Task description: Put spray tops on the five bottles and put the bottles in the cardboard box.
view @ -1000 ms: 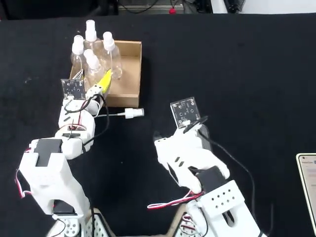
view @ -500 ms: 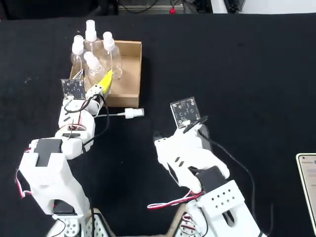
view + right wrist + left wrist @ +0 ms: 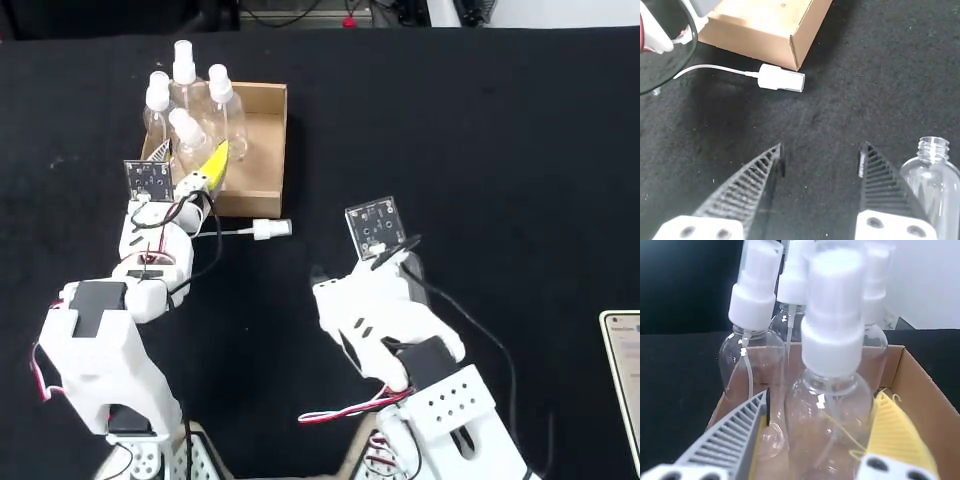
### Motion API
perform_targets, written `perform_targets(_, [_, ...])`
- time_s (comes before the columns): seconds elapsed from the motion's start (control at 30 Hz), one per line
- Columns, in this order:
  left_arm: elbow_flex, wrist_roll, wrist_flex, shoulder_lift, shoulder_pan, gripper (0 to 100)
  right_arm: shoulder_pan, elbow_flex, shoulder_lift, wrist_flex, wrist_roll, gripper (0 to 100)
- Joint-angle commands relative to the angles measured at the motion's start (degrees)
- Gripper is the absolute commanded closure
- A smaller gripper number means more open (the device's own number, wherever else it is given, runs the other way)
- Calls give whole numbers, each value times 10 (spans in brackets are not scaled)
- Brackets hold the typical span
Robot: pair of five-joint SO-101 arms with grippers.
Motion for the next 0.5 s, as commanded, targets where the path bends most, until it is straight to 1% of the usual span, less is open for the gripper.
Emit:
perform_targets(0.0, [2,2,-11,-5,8,655,-4,-6,-13,-15,0,771])
perform_targets(0.07, [8,2,-10,-5,8,604,-4,-6,-13,-15,0,771])
perform_targets(0.13, [11,3,-10,-5,8,575,-4,-6,-13,-15,0,771])
perform_targets(0.27, [11,6,-12,-5,4,599,-4,-6,-13,-15,0,771])
perform_targets(0.47, [11,5,-14,-11,5,602,-4,-6,-13,-15,0,771])
